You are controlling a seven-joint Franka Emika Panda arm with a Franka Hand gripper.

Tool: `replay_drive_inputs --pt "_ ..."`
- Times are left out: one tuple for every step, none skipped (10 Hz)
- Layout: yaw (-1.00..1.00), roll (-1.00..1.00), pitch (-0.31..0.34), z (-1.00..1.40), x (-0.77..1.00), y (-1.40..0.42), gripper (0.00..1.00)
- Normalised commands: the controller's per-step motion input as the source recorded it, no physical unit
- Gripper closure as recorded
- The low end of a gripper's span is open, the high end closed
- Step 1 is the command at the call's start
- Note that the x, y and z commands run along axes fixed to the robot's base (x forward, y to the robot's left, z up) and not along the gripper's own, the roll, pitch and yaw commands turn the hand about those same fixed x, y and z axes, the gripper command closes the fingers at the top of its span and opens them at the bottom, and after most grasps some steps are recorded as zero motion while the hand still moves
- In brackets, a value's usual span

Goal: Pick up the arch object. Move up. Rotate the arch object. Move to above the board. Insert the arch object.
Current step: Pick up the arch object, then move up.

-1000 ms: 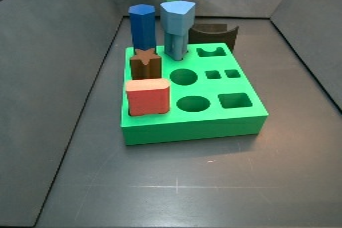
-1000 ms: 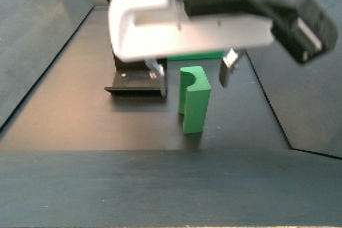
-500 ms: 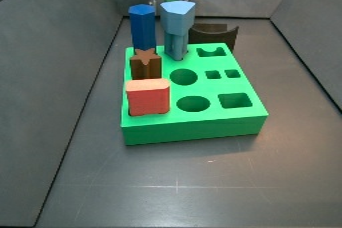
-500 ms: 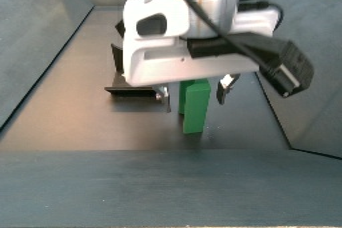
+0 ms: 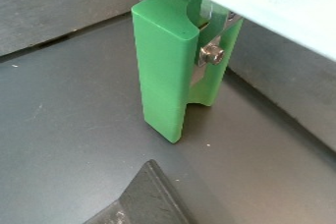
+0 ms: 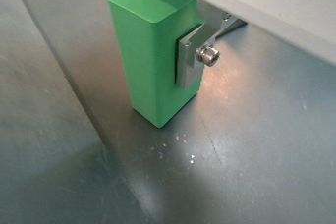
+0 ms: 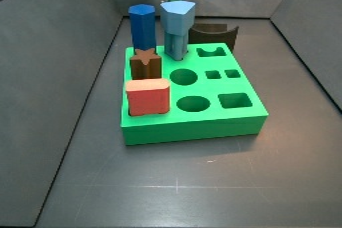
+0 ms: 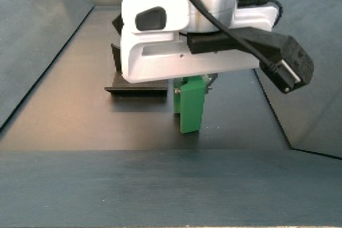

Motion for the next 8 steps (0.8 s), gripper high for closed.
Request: replay_drive_inputs --pt "0.00 0.00 0.000 0.00 0.00 0.00 1.00" --pt "0.00 0.00 0.000 0.00 0.00 0.00 1.00" --pt "0.00 0.00 0.000 0.00 0.00 0.00 1.00" --pt "0.00 0.00 0.000 0.00 0.00 0.00 1.00" --pt "0.00 0.00 0.000 0.00 0.00 0.00 1.00" --pt "0.00 0.00 0.000 0.00 0.00 0.00 1.00" --pt "0.00 0.00 0.000 0.00 0.00 0.00 1.00" --pt "0.00 0.00 0.000 0.83 0.00 0.00 1.00"
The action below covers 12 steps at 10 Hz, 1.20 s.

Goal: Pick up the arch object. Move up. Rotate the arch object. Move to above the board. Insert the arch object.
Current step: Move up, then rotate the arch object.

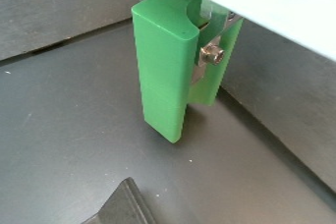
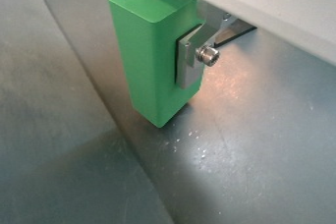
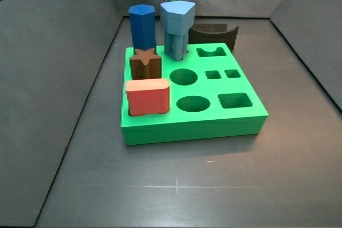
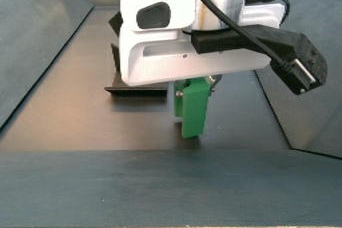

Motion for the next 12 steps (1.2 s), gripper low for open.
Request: replay_drive_inputs --pt "0.01 0.00 0.006 0.81 0.00 0.04 1.00" --pt "0.01 0.01 0.018 0.66 -0.02 0.03 1.00" --pt "-0.01 0.03 0.025 0.50 -0.02 0.02 1.00" --pt "-0.01 0.04 0.034 0.28 -0.02 0.01 1.00" --pt "0.00 0.00 0.000 0.85 -0.35 -1.00 1.00" --pt "0.01 0.02 -0.016 0.80 -0.35 -1.00 1.00" --pt "0.02 0.06 -0.035 0.81 -0.34 -1.00 1.00" --pt "0.02 0.09 -0.011 0.82 -0.31 -1.00 1.00" --pt "0.02 0.11 0.014 0.82 -0.30 -1.00 1.00" --pt "0.02 0.11 0.047 0.82 -0.27 -1.00 1.00" --pt "0.02 0.11 0.049 0.82 -0.26 -1.00 1.00" --pt "0.02 0.10 0.045 0.82 -0.24 -1.00 1.00"
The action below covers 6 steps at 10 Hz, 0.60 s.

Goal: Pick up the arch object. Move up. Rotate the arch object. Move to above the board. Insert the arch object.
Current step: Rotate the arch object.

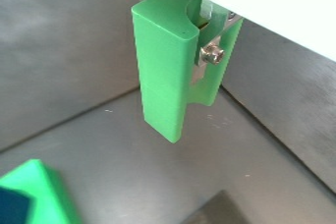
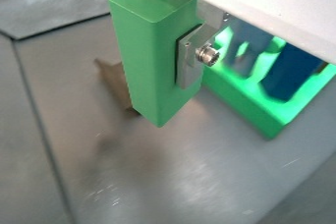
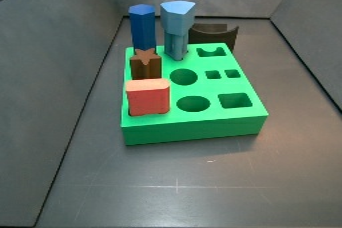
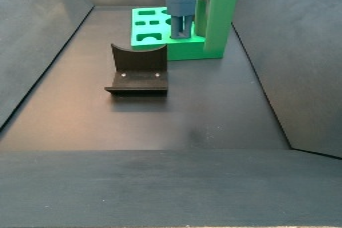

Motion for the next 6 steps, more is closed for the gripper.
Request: replay_drive_inputs --pt "0.02 0.10 0.041 0.78 -0.21 -0.96 1.00" --pt "0.02 0.10 0.033 0.54 -0.14 -0.67 1.00" --pt "0.02 0.09 0.030 0.35 -0.08 -0.45 1.00" --pt "-0.24 0.05 0.021 0.00 0.00 0.00 1.00" --pt "-0.22 0.00 0.015 -0.09 0.04 0.14 1.00" --pt "-0.59 -0.02 0.000 0.00 0.01 -0.05 1.00"
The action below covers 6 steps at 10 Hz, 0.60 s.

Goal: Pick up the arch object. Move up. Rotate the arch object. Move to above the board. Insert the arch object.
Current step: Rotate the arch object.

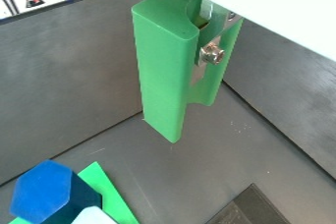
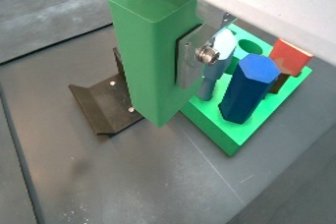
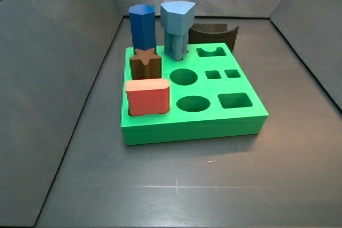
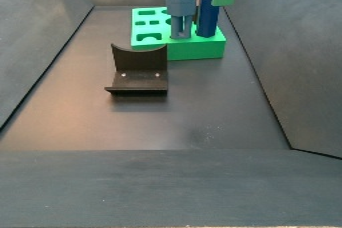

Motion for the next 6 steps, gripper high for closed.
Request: replay_drive_inputs --pt "-0.44 -0.02 -0.005 0.02 0.01 -0.09 1.00" --pt "-0.35 -0.02 -0.004 0.02 0.01 -0.07 1.00" --pt "-0.20 -0.02 -0.002 0.01 0.00 -0.03 1.00" --pt "-0.34 -0.02 -0.001 0.00 0.00 0.00 1.00" --pt "-0.27 -0.03 0.000 0.00 0.00 0.01 1.00" --pt "-0.19 -0.23 -0.001 -1.00 0.00 0.00 1.00"
